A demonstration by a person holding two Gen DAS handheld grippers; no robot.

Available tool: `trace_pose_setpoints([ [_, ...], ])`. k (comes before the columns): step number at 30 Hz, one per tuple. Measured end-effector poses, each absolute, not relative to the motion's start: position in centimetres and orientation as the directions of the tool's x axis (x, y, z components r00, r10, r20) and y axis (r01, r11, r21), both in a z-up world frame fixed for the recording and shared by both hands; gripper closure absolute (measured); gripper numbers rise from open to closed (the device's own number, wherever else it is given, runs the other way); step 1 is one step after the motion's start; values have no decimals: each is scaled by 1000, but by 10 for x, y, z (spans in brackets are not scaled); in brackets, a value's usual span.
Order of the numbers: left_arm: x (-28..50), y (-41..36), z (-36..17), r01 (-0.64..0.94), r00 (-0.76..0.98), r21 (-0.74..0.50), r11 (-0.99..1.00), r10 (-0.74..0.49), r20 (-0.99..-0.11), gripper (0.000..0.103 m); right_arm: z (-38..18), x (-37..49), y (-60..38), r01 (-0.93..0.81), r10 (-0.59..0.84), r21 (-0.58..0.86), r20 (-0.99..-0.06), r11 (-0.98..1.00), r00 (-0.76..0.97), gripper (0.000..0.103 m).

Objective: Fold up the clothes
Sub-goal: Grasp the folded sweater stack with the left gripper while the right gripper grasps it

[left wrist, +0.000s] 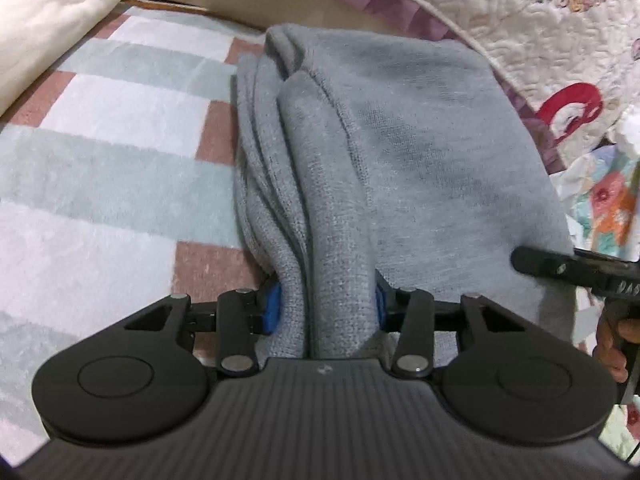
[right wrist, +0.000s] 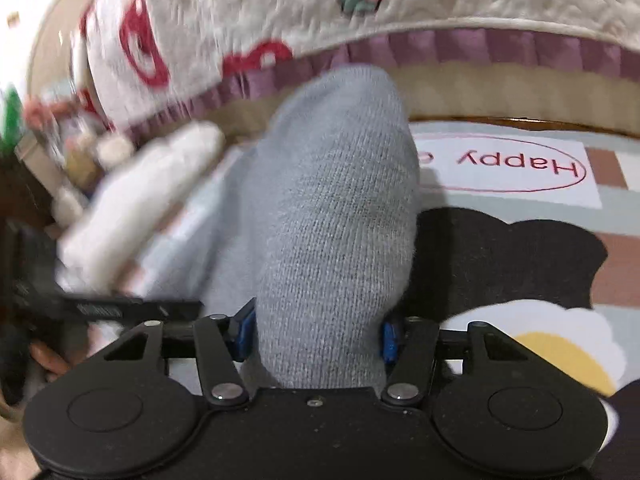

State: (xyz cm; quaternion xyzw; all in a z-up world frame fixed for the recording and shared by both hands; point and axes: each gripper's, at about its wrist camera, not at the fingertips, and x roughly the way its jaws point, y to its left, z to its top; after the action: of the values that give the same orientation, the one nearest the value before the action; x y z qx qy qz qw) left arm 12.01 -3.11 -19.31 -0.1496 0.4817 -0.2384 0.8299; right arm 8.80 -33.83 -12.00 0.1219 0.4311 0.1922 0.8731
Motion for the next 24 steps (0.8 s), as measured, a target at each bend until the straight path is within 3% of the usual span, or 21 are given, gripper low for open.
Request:
trace_pose_setpoints([
  [1,121,-29,-195,238,420,-491,838,-545,-726,57,-126,92,-341,-207,440,394,-711,896,549,39],
  [4,127,-22,-204,183,409,-540,822,-563,-718,38,-145,102,-359,-105,481,509,-697,854,532,32],
  [6,132,-17,-211,159,411,-593,790,-598,-687,38,-156,102,-372,-45,521,593,-666,804,534,30],
  [7,133,-16,-212,153,414,-609,778,-610,-675,40,-161,101,-377,-19,539,629,-649,777,537,27],
  [8,134,-18,-213,162,417,-617,770,-621,-664,50,-167,102,-380,-7,550,650,-637,760,540,23],
  [11,131,-28,-206,235,439,-585,776,-622,-649,61,-181,111,-382,18,570,694,-606,720,554,19],
  [13,126,-36,-195,277,466,-526,804,-591,-659,63,-185,118,-377,23,581,716,-585,698,566,19],
  [17,117,-40,-173,312,521,-466,828,-560,-645,65,-160,110,-366,-126,573,643,-554,755,604,39],
  [21,107,-47,-147,370,580,-393,842,-540,-610,66,-121,96,-342,-259,549,519,-546,815,633,40],
  [24,102,-49,-137,375,590,-405,834,-552,-590,66,-94,89,-320,-350,526,401,-534,847,662,40],
])
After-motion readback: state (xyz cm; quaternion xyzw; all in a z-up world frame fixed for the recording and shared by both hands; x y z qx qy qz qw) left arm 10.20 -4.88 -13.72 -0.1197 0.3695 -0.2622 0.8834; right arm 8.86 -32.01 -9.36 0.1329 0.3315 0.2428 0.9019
